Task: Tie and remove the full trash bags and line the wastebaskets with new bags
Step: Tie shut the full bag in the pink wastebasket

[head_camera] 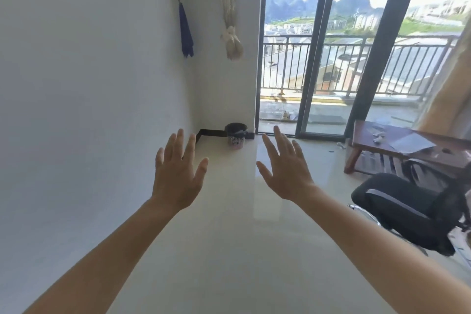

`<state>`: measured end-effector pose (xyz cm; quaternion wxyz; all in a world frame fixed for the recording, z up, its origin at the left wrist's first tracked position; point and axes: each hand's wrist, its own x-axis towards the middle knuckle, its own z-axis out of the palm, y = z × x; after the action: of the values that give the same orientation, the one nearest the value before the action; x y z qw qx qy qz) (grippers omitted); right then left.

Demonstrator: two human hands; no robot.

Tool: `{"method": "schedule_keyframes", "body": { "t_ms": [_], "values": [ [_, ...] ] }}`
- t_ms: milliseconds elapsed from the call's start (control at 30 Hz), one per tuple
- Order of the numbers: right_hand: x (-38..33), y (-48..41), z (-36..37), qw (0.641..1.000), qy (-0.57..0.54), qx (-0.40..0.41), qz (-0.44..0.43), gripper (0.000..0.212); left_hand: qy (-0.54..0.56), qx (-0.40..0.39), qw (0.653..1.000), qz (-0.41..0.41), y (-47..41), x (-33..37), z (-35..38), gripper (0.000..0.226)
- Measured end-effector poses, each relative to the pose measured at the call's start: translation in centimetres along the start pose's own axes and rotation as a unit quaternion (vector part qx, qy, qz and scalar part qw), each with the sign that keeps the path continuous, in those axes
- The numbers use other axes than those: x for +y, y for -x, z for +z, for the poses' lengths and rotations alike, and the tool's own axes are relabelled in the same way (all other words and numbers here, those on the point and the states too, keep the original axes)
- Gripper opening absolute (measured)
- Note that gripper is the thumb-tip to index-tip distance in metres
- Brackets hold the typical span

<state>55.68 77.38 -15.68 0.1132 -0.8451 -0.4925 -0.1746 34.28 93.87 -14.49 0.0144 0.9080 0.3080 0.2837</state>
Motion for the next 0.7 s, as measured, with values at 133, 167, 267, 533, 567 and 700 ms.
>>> {"method": "schedule_keyframes", "body": {
  "t_ms": [133,167,267,533,567,700],
  "values": [
    [2.9,-12.2,5.7,1.0,0.008,-0.014,0.01,0.073,0.015,-0.01,1.0,0.006,-12.2,-3.1,6.3,0.069],
    [3.8,-15.1,6.6,1.0,0.016,-0.014,0.012,0.073,0.013,-0.012,1.0,0.016,-15.5,-3.7,7.6,0.069],
    [6.9,-22.6,8.5,0.999,0.02,-0.01,0.032,0.072,0.013,-0.021,0.999,0.035,-25.3,-4.6,11.1,0.068],
    [18.2,-41.6,19.4,0.996,0.022,0.003,0.082,0.071,0.009,-0.045,0.996,0.074,-46.6,-5.7,26.1,0.071],
    [19.6,-44.0,21.2,0.996,0.015,0.006,0.089,0.07,0.005,-0.048,0.996,0.073,-49.0,-5.9,28.3,0.071],
    [24.4,-53.5,26.8,0.996,0.005,-0.013,0.089,0.07,0.005,-0.074,0.997,0.034,-58.3,-6.7,35.4,0.077]
  ]
}}
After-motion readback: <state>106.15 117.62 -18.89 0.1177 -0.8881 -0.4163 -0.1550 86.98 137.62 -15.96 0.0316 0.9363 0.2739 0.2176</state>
